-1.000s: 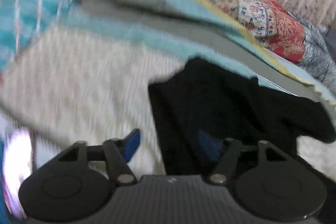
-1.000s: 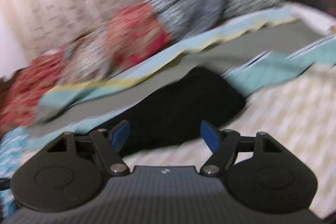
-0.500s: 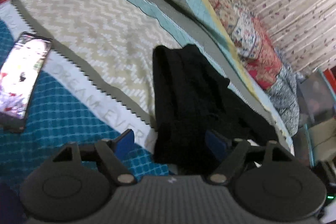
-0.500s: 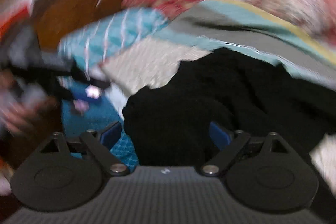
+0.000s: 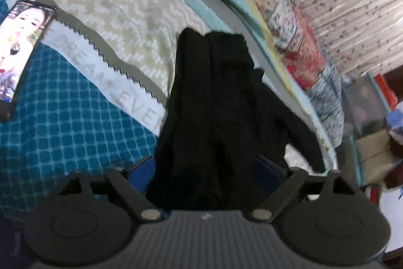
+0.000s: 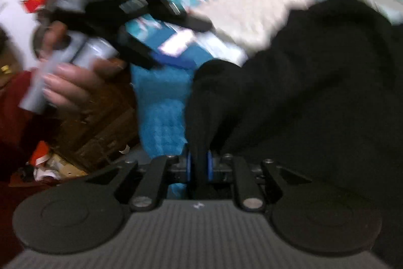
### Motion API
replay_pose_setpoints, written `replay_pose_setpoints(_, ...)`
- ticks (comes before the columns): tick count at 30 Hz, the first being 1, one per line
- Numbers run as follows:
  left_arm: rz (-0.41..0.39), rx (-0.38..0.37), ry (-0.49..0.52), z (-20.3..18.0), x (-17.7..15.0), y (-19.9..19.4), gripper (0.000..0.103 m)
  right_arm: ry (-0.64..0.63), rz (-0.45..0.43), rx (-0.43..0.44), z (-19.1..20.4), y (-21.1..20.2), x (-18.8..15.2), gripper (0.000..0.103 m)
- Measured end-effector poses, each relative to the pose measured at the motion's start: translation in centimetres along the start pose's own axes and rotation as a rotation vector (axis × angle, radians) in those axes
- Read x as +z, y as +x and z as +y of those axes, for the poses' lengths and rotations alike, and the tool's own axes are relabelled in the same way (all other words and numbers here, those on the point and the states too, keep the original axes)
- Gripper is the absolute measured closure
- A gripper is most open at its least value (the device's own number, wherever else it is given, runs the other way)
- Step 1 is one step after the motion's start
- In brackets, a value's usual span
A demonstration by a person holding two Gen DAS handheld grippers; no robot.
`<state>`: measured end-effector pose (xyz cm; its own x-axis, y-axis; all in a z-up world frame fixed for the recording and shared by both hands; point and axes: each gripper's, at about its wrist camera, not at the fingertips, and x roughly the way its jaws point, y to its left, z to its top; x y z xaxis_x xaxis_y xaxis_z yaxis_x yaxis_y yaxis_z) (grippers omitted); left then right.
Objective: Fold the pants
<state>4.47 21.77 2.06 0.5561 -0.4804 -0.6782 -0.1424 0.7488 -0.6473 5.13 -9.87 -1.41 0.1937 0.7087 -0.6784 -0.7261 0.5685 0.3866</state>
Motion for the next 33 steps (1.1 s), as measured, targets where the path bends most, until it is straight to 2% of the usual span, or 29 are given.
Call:
replay_pose_setpoints(3,0.035,0.056,0.042,-0.2,-0.8,0.8,0.015,0.07,-0.026,-0.002,-0.5,1.3,0.0,0.086)
replay_pose_setpoints(6,0.073,0.106,0.059,0.0,-1.4,1.5,0.016,0.082,-0.041,0.005,0.0,1.5,0.5,0.086)
replay_pose_setpoints(7,0.076,0.11,0.059,0.2,-1.5,1.5,0.02,0.076,-0.042,0.004,0.6,1.3,0.3,0.086)
replay_pose_setpoints(9,0.069,0.1,0.057,0.5,-1.7,1.4,0.046,0.066,-0.052,0.013,1.0,1.2,0.4,0.086)
replay_pose_setpoints(10,0.077,0.082,0.062,0.5,-1.7,1.5,0.056,0.066,-0.064,0.02,1.1,1.1,0.6,0.086)
replay_pose_setpoints(14,-0.001,0.057,0.102,-0.8,-1.1,-0.4,0.074,0.077,-0.105,0.03,1.5,0.1,0.6,0.086)
replay_pose_setpoints(16,-0.086,0.032,0.137,-1.9,-0.5,-3.1,0.074,0.077,-0.131,0.032,1.7,0.3,1.3,0.086)
replay_pose_setpoints(19,-0.159,0.098,0.192,-2.2,-0.4,-5.3,0.075,0.091,-0.181,0.037,2.1,0.4,1.6,0.082)
replay_pose_setpoints(21,-0.148,0.167,0.2,-1.3,-0.8,-4.8,0.075,0.125,-0.151,0.021,1.8,2.5,2.3,0.08)
replay_pose_setpoints(22,-0.119,0.219,0.192,-0.4,-1.1,-3.9,0.074,0.122,-0.124,-0.018,1.8,3.6,2.3,0.068)
replay_pose_setpoints(23,-0.084,0.268,0.18,0.3,-1.4,-2.8,0.072,0.111,-0.089,-0.061,1.8,4.7,2.2,0.063)
replay_pose_setpoints(24,-0.047,0.3,0.166,1.1,-1.8,-1.9,0.071,0.091,-0.058,-0.092,1.8,5.7,2.0,0.063)
replay_pose_setpoints(26,-0.044,0.294,0.148,1.5,-2.6,-2.0,0.063,0.079,-0.069,-0.105,1.8,5.1,1.3,0.06)
replay_pose_setpoints(28,-0.079,0.267,0.146,1.3,-2.6,-3.4,0.058,0.096,-0.095,-0.11,1.5,3.7,1.1,0.046)
replay_pose_setpoints(29,-0.099,0.255,0.138,0.9,-2.5,-4.0,0.057,0.104,-0.118,-0.124,1.3,2.8,0.8,0.045)
replay_pose_setpoints(30,-0.117,0.239,0.125,0.7,-2.2,-4.6,0.057,0.113,-0.142,-0.137,1.0,1.8,0.4,0.045)
replay_pose_setpoints(31,-0.141,0.222,0.114,0.2,-1.9,-5.2,0.061,0.134,-0.168,-0.148,0.6,0.8,0.2,0.045)
replay_pose_setpoints(33,-0.191,0.224,0.132,-0.8,-1.5,-6.1,0.062,0.194,-0.23,-0.169,-0.4,-1.0,-0.6,0.045)
